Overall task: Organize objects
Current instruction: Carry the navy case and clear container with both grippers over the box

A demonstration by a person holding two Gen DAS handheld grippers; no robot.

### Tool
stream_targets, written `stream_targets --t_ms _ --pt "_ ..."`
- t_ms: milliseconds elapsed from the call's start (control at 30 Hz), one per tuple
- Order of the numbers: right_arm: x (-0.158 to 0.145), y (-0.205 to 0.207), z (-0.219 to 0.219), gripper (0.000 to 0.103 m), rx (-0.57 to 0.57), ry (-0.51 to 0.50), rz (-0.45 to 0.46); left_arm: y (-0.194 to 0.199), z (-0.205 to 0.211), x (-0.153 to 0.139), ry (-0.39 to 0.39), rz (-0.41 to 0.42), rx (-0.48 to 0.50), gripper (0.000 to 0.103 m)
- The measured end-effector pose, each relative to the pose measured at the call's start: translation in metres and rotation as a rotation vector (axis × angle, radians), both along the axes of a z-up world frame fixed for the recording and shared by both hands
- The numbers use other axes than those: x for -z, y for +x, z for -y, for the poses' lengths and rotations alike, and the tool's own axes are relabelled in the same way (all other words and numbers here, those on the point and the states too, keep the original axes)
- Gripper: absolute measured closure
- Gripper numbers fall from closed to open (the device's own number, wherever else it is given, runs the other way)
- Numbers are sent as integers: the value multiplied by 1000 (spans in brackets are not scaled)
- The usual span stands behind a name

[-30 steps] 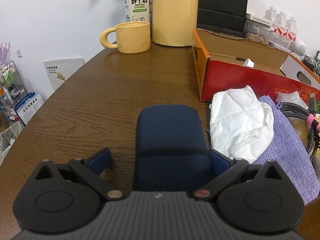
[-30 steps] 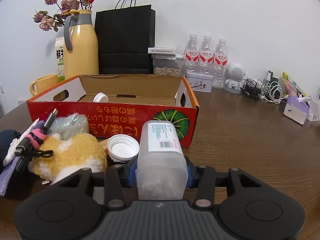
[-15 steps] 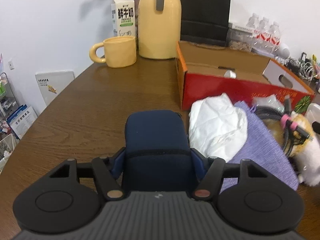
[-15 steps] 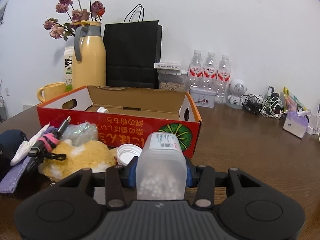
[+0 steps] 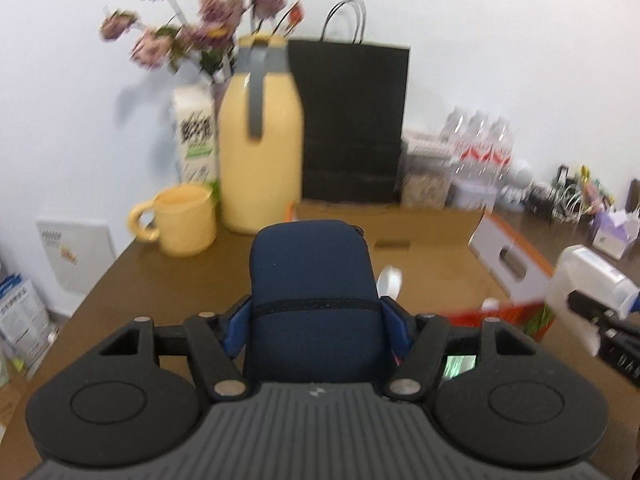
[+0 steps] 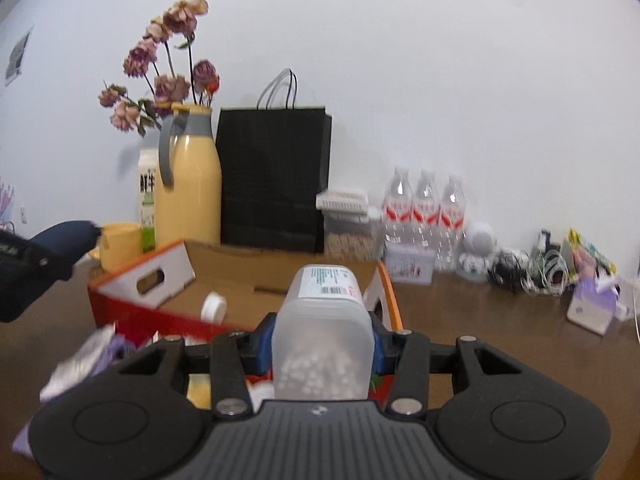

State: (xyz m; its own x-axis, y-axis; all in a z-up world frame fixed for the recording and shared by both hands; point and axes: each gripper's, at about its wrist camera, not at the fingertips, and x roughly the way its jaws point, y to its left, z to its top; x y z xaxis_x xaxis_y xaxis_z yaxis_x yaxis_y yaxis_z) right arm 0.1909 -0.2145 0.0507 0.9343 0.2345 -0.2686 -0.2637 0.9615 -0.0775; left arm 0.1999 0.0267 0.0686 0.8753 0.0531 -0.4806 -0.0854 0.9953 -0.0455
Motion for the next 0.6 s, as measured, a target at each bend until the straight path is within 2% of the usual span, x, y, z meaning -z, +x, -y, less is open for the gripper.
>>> stream_targets --t_ms 200,400,600 --pt "-13 38 -20 60 -8 15 24 53 11 -7 -6 13 19 35" --pt "-6 84 -33 60 11 44 3 106 14 15 -39 -31 6 35" --pt "12 116 -33 60 13 52 -36 129 21 33 33 -36 -3 35"
